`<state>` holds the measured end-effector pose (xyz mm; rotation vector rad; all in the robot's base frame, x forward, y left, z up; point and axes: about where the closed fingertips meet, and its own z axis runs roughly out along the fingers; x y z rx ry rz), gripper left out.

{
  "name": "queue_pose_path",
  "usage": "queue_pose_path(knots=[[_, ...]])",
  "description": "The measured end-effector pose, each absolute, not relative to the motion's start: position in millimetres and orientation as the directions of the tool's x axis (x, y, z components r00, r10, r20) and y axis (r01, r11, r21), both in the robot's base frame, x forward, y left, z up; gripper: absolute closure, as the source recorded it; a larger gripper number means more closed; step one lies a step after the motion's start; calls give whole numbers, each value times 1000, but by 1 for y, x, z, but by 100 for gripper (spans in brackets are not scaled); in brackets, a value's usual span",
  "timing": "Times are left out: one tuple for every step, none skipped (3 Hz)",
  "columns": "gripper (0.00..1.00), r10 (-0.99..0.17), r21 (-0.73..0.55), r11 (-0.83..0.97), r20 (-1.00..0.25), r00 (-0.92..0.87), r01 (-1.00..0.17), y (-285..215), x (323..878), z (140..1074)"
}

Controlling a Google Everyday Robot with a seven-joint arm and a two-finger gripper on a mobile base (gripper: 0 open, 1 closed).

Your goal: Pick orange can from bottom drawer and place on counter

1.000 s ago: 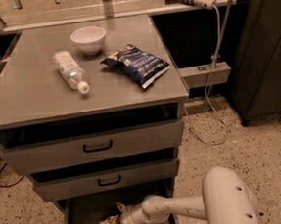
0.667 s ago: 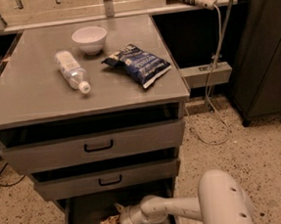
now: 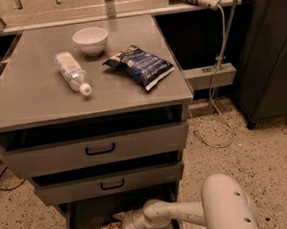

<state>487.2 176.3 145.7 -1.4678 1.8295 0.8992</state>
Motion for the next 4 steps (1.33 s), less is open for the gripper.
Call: queue_pose_path(knots=[[58,-559,127,151,-807,-191,-980,176,487,146],[82,-559,127,151,-807,-191,-980,176,487,146],[100,-559,127,151,-807,-191,-980,176,487,146],[100,-527,143,179,-821,-218,-973,170,480,169]])
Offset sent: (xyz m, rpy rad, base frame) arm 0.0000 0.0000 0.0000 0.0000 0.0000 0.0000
